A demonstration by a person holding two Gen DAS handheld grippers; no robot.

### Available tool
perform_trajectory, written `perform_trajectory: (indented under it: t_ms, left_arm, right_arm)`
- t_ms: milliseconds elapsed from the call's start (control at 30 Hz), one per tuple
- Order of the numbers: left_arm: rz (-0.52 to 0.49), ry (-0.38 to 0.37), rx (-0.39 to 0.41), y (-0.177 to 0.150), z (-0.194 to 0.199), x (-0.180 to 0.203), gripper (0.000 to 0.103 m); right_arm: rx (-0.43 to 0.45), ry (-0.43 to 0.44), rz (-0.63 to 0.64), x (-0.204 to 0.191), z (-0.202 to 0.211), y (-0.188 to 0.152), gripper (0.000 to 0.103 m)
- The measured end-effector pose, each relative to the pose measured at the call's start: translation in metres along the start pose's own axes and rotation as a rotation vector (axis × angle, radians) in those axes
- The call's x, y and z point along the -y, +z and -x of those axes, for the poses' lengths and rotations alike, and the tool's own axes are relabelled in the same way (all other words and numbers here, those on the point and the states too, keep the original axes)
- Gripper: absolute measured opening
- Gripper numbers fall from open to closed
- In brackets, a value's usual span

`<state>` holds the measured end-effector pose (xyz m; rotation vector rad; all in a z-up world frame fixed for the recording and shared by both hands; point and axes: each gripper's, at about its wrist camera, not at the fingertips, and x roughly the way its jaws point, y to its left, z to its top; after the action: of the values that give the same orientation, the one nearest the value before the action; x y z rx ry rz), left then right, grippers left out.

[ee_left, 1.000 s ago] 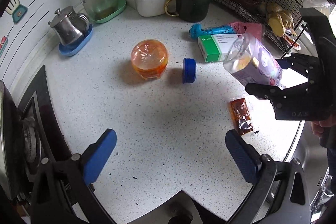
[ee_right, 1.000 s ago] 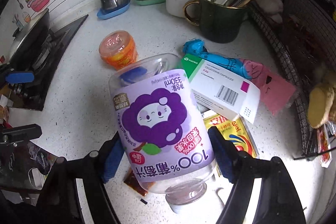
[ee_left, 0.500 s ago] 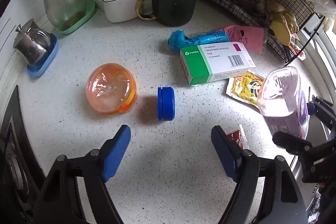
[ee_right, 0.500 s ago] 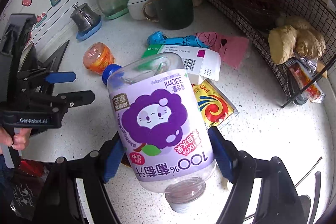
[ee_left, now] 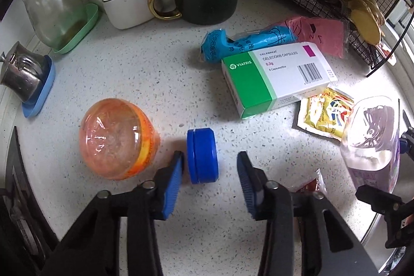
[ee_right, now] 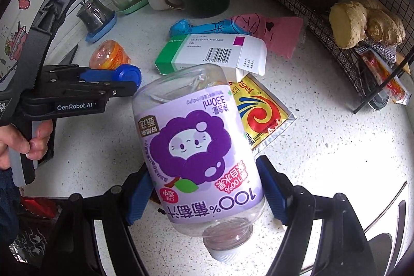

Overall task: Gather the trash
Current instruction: 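Grasp the blue bottle cap with the left tool while the right holds the bottle, then carry the cap and bottle down toward the red bin with both tools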

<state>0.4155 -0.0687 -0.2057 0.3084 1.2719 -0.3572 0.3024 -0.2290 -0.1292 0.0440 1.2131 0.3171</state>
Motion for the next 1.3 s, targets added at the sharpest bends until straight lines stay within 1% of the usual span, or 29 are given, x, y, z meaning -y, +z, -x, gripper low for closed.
perform_trajectory:
  t_ms: [67,267,367,467,667,833,1100,1300]
  left_arm:
    - [-0.004,0.000,-0.006,-0.001,-0.003,-0.001,0.018]
    - [-0.004,-0.034,-0.008,-0.010,0.005,-0.001,0.018]
    - [-0.001,-0.051,0.005,-0.019,0.019,0.000,0.018]
    - [-0.014,-0.052,0.021,-0.036,0.040,0.001,0.018]
    - [-0.044,-0.053,0.038,-0.084,0.087,0.006,0.018]
    - [-0.028,-0.056,0.047,-0.129,0.118,-0.003,0.018]
    - [-0.015,-0.044,0.104,-0.196,0.168,-0.017,0.018]
    - [-0.024,-0.048,0.137,-0.260,0.200,-0.029,0.018]
  right_arm:
    - [0.001,-0.003,-0.008,0.002,0.001,0.000,0.075]
    - [0.011,-0.010,-0.013,0.001,0.007,0.000,0.075]
    - [0.011,-0.008,-0.012,-0.003,0.010,-0.001,0.074]
    - [0.012,0.003,-0.008,-0.009,0.016,-0.004,0.074]
    - [0.018,0.024,0.021,-0.032,0.035,-0.016,0.074]
    - [0.022,0.045,0.038,-0.057,0.051,-0.033,0.074]
    - [0.039,0.049,0.113,-0.123,0.081,-0.074,0.074]
    - [0.066,0.048,0.135,-0.174,0.102,-0.107,0.074]
